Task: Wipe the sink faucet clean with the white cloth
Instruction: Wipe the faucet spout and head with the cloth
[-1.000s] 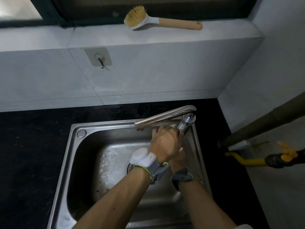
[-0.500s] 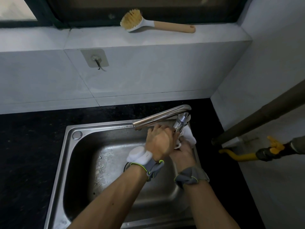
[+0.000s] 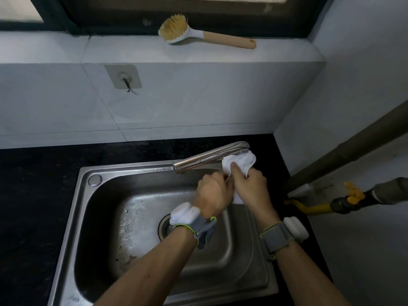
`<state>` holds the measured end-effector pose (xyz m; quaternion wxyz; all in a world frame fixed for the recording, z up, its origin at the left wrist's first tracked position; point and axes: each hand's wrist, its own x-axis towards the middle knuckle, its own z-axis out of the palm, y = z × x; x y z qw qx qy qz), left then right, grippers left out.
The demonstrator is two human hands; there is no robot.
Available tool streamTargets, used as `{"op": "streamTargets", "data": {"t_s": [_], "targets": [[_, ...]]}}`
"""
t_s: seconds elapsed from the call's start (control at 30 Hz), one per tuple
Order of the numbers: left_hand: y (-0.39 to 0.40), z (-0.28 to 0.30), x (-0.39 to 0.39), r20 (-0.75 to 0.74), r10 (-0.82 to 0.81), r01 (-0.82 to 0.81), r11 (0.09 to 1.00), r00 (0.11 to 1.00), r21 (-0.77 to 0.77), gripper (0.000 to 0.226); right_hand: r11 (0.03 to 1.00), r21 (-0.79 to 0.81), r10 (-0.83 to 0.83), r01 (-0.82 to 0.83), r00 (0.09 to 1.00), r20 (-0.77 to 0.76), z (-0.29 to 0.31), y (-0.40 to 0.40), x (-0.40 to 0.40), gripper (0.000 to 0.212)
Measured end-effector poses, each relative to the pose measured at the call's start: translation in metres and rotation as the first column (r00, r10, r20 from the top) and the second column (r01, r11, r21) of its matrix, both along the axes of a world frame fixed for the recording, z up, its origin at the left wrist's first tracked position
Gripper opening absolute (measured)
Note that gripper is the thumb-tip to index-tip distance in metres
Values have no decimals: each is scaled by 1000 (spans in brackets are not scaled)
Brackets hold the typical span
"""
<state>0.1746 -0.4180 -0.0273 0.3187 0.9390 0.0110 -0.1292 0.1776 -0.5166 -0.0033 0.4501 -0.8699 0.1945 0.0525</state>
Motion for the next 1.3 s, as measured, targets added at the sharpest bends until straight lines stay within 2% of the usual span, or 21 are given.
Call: {"op": "streamTargets", "data": {"t_s": [0.07,0.13,0.2,0.27,0.37,0.43,0.5,0.53,0.6,0.7,0.8,0.9,1.0,1.1,1.3], "targets": [[1,7,-1,-65,20,-25,997,998,-74,35,950,-219,215,-224,974,-66,12,0,8,40],[4,11,-4,-122,25,-45,986,992,-160,43,827,-362,384,-431,902,-197,16,3,19,41],[8,9,-9,-192,72,-118,963,979,-242,49,685,-405,521,-605,796,-308,16,8,31,38],[9,3,-13,-292,121,-212,930,949,-302,37,567,-406,608,-717,697,-380,10,13,38,39],[5,-7,-20,-413,160,-327,869,897,-373,37,463,-468,669,-753,643,-373,3,21,40,41],[-1,-7,-23,-457,123,-354,813,881,-463,36,423,-489,709,-763,614,-346,1,24,40,38],[-2,-2,-25,-526,101,-432,709,845,-557,17,375,-487,752,-789,566,-338,0,29,43,37],[-2,-1,-25,-574,89,-489,638,814,-595,14,319,-527,764,-787,543,-348,-1,32,44,33],[-6,-4,-24,-638,79,-576,526,766,-625,24,207,-615,754,-761,525,-395,-4,36,47,27],[-9,-10,-25,-677,80,-649,390,731,-654,31,142,-607,721,-782,502,-478,-5,42,51,26],[-12,-17,-22,-692,83,-677,314,717,-665,34,99,-575,693,-812,471,-546,-2,47,58,23],[-12,-21,-17,-701,94,-698,253,707,-670,32,80,-528,674,-845,436,-596,-1,48,64,9],[-13,-18,-17,-701,78,-699,205,709,-685,25,165,-507,668,-846,474,-573,1,43,63,5],[-16,-20,-17,-690,80,-689,199,720,-696,30,269,-519,669,-811,545,-505,3,34,58,19],[-18,-19,-18,-679,103,-685,178,727,-706,29,313,-515,671,-798,570,-475,-4,22,55,7]]}}
